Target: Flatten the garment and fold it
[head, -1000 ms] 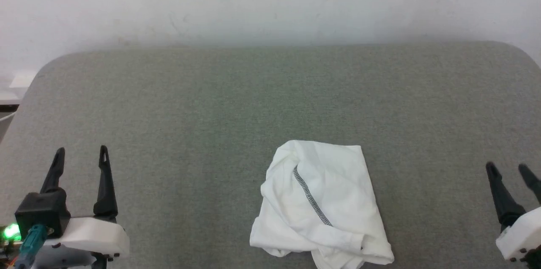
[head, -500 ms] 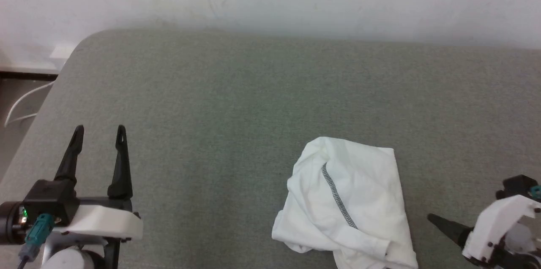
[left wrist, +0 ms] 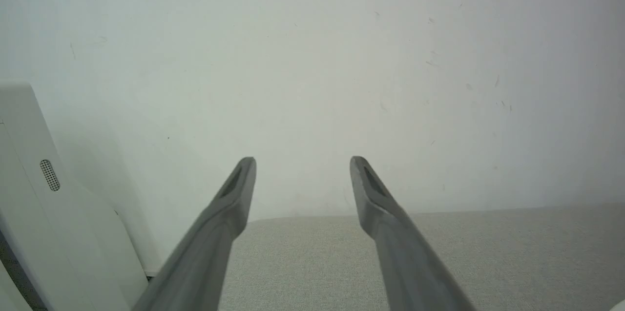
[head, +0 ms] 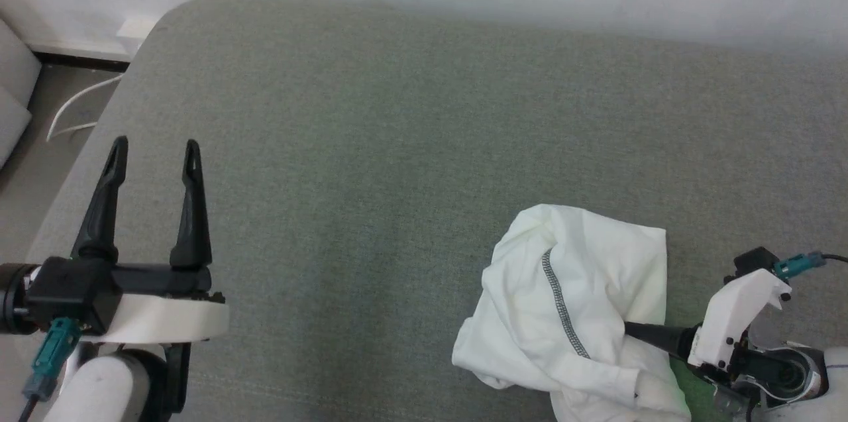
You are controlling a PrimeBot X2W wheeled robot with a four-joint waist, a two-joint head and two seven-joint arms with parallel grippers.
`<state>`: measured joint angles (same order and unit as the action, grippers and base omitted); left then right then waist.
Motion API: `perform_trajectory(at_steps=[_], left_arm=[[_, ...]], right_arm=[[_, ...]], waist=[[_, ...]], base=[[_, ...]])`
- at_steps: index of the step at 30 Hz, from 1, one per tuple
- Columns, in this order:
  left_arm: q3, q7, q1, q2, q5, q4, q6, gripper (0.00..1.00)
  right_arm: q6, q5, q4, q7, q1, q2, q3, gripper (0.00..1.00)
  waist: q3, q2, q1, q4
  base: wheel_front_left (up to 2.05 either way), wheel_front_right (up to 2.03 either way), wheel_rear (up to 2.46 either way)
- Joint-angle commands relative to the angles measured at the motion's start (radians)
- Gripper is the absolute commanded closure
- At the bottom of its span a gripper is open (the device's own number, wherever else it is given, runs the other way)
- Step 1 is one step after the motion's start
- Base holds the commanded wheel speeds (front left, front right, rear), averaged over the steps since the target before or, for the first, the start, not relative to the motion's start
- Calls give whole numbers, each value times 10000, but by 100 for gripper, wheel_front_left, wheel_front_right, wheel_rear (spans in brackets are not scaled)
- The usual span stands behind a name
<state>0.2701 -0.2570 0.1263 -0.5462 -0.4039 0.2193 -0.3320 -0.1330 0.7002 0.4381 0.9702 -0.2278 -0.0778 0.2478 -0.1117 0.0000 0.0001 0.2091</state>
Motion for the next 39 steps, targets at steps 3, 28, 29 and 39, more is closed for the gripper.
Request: perform_trajectory(at_steps=[3,28,29,39], left_arm=[[-487,-45,11,410,386,-267,490,0],[-1472,-13,-1216,1511,661,-2193,1759,0],[-1477,21,-1259,1524,637,-2163,1730,0],[-1857,554,-1466,1432,399,-1042,1269,0]], right_arm=[[23,-430,631,289,44,215,-77,64],[23,-1724,-2073,-326,-616,-1833,-3568,100],[23,-1858,-2098,-313,-663,-2086,-3734,100],[23,-2594,-1463,-1386,-2321,-3939,-5022,100]], waist=[[-125,0,-1,181],[697,0,-1,-1059],[632,0,-1,-1232],[-1214,0,-1,-3625]], base=[[0,0,0],[0,0,0],[0,0,0],[0,0,0]])
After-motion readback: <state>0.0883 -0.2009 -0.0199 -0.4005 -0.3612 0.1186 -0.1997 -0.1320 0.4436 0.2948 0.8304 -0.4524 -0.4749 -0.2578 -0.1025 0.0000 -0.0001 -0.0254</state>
